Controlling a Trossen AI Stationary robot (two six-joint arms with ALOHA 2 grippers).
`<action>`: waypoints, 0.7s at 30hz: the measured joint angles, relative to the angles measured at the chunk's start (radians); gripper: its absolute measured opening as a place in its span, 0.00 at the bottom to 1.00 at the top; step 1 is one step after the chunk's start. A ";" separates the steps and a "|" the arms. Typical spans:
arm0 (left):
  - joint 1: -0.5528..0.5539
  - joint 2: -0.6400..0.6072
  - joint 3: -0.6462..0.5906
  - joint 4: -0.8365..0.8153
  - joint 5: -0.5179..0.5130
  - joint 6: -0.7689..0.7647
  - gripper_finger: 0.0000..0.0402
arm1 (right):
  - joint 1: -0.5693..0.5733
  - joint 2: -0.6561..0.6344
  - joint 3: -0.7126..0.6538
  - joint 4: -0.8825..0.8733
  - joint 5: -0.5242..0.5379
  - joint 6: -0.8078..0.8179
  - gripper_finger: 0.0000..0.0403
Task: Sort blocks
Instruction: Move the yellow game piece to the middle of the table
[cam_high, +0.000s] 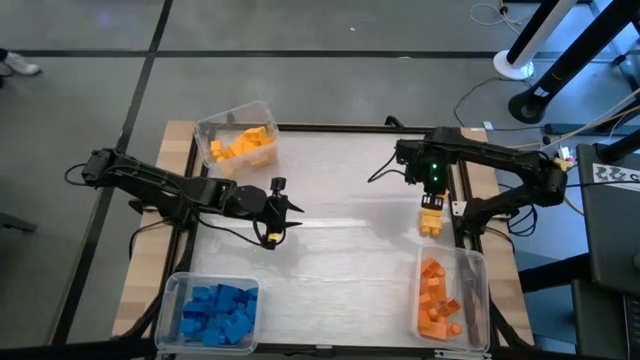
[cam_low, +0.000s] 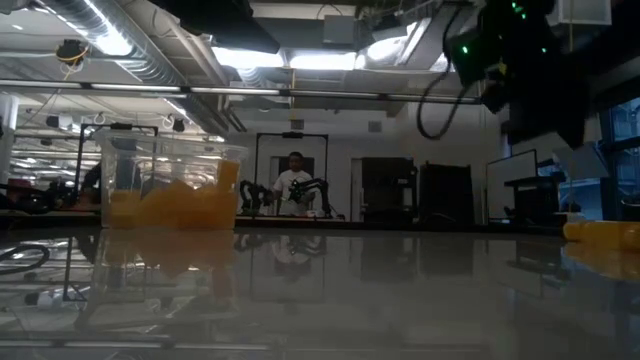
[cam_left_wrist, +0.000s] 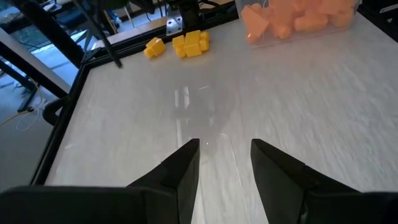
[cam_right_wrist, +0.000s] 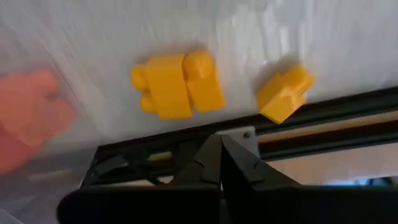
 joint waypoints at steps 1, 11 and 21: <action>0.000 0.000 0.000 0.000 0.000 0.001 0.33 | -0.003 0.000 -0.020 0.000 -0.006 0.000 0.01; 0.000 0.000 0.000 0.000 0.000 0.016 0.33 | 0.001 0.000 -0.183 0.000 -0.055 -0.001 0.00; 0.000 0.000 0.000 0.000 0.000 0.014 0.33 | 0.001 0.000 -0.310 0.114 -0.097 -0.004 0.01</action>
